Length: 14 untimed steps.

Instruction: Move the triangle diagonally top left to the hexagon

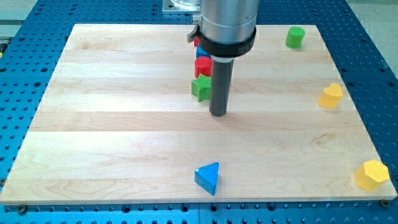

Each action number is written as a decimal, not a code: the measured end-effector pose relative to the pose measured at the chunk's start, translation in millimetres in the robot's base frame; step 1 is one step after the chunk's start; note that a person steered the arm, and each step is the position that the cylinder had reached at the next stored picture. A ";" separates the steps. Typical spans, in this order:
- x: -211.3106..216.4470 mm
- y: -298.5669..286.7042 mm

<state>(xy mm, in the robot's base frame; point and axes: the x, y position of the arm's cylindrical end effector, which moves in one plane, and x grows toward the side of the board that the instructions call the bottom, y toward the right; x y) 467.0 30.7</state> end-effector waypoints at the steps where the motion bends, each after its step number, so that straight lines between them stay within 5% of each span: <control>1: 25.4 -48.5; 2: 61.0 -98.2; 4: 149.7 -108.6; 6: 151.9 -95.0; 8: 151.7 6.2; 10: 151.3 29.9; 14: 119.7 -9.7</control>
<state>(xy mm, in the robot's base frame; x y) 586.8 21.0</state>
